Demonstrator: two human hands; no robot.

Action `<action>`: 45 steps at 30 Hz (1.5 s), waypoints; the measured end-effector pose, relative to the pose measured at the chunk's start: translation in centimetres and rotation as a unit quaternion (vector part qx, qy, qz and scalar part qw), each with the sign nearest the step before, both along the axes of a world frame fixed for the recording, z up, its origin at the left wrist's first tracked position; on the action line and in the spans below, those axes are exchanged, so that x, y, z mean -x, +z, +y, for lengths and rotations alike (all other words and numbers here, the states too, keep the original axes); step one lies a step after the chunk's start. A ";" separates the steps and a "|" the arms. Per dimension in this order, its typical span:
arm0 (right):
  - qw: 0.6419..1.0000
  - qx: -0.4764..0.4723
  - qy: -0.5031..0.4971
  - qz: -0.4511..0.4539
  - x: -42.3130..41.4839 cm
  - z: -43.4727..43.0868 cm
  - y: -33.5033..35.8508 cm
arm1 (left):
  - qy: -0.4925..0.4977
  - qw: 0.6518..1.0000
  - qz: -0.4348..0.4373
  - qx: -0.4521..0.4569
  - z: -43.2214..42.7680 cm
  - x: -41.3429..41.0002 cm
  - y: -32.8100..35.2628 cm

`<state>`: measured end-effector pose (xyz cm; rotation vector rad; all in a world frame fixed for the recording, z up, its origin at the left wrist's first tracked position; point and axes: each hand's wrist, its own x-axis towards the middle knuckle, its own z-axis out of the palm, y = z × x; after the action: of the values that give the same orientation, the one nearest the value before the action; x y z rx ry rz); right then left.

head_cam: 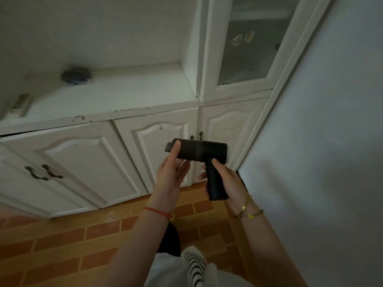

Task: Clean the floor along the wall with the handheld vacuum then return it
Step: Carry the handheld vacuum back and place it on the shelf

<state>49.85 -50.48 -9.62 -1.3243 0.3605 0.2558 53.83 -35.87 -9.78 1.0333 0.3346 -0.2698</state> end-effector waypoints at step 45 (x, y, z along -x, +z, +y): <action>0.987 0.153 -0.006 -0.055 -38.8 13.2 0.4 | 0.002 0.997 -0.011 -0.079 17.0 -38.9 0.5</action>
<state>88.70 -37.28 -9.20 -1.6299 0.3217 0.1186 92.72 -18.86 -9.32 1.1904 0.3423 -0.2299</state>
